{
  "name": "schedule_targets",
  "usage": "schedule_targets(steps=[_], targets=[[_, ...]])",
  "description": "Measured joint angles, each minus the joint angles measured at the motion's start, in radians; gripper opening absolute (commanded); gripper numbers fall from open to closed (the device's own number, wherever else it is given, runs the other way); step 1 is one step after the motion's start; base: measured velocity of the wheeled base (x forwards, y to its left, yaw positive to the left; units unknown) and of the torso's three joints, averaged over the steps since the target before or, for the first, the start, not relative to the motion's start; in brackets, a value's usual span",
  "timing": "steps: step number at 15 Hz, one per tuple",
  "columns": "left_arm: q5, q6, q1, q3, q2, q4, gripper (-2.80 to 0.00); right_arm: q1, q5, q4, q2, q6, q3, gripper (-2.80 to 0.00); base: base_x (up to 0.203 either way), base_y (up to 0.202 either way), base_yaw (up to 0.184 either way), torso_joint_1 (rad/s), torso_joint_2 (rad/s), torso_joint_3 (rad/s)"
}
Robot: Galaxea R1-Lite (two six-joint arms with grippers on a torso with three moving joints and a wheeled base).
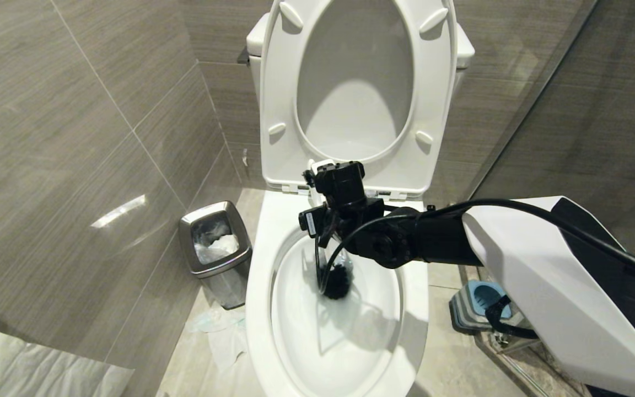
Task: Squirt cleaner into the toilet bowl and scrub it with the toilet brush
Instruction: Scrub the toilet bowl
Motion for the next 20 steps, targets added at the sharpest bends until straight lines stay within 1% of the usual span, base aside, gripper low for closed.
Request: schedule_targets(steps=[6,12,14,15,18,20], targets=[[0.001,0.0,0.0,-0.002,0.0,0.0,-2.8,-0.001,0.0,0.0,0.015,-0.01,-0.02,0.0,0.0,0.0,0.0,0.001,0.0,-0.175],[0.001,-0.003,0.0,-0.001,0.0,0.0,-2.8,0.002,0.0,-0.007,0.005,-0.018,-0.022,0.0,0.0,0.0,0.0,0.002,0.0,-0.03],[0.001,-0.003,0.0,-0.001,0.0,-0.001,-2.8,0.004,0.0,-0.02,-0.004,-0.058,-0.022,0.0,0.0,0.0,0.0,0.0,0.0,0.0],[0.001,-0.002,0.0,-0.001,0.0,-0.001,-2.8,0.004,0.001,-0.05,-0.003,-0.083,-0.022,0.0,0.0,0.0,0.0,0.0,0.0,0.0],[0.0,-0.001,0.0,-0.001,0.0,-0.001,-2.8,0.004,0.007,-0.206,0.023,-0.167,-0.022,0.0,0.0,0.0,0.0,0.0,0.0,0.0],[0.0,-0.001,0.0,-0.001,0.0,-0.002,-2.8,0.005,0.009,-0.226,0.041,-0.172,-0.022,0.0,0.0,0.0,0.0,0.0,0.0,0.0]])
